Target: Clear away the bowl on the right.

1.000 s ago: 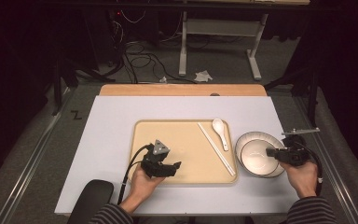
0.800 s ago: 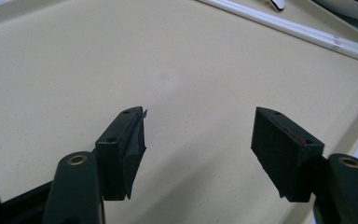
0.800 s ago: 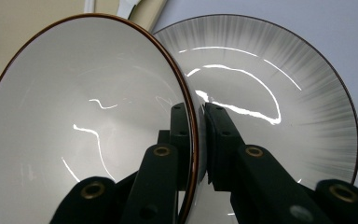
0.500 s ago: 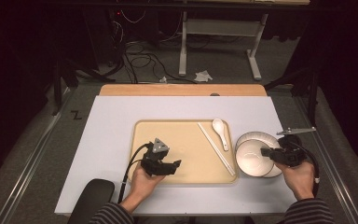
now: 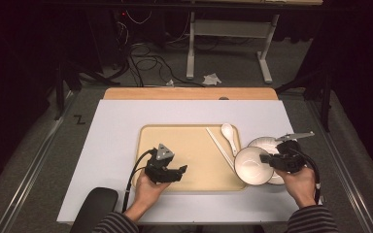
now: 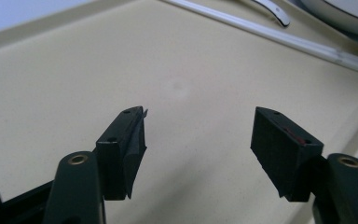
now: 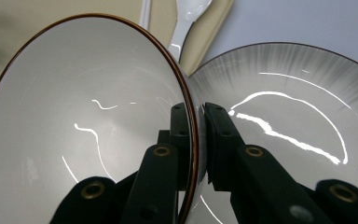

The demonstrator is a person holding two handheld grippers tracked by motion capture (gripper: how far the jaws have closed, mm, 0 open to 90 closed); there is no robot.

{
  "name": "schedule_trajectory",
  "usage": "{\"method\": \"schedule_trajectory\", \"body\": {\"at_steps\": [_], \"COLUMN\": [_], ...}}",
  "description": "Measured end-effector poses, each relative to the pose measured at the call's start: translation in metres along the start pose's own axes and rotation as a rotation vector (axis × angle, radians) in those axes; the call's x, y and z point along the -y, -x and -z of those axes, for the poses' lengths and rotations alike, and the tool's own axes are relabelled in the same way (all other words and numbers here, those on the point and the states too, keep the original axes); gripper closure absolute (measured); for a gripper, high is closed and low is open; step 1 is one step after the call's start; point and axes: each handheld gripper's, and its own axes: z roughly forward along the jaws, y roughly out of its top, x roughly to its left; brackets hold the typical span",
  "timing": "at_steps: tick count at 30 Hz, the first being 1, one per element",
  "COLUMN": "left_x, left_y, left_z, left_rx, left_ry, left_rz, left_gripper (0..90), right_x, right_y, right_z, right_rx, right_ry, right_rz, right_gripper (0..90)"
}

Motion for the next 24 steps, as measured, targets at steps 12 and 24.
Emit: {"method": "schedule_trajectory", "body": {"at_steps": [12, 24], "left_x": [0.002, 0.004], "left_y": [0.000, -0.002], "left_z": [0.005, 0.009], "left_rx": [-0.018, -0.033], "left_ry": [0.025, 0.037], "left_rz": [-0.005, -0.007], "left_gripper": [34.9, 34.3], "right_x": [-0.006, -0.019], "right_y": [-0.022, -0.039], "right_z": [-0.012, -0.026], "right_rx": [-0.041, -0.072], "right_ry": [0.004, -0.003], "right_rz": [0.046, 0.093], "right_gripper": [84.4, 84.4]}}
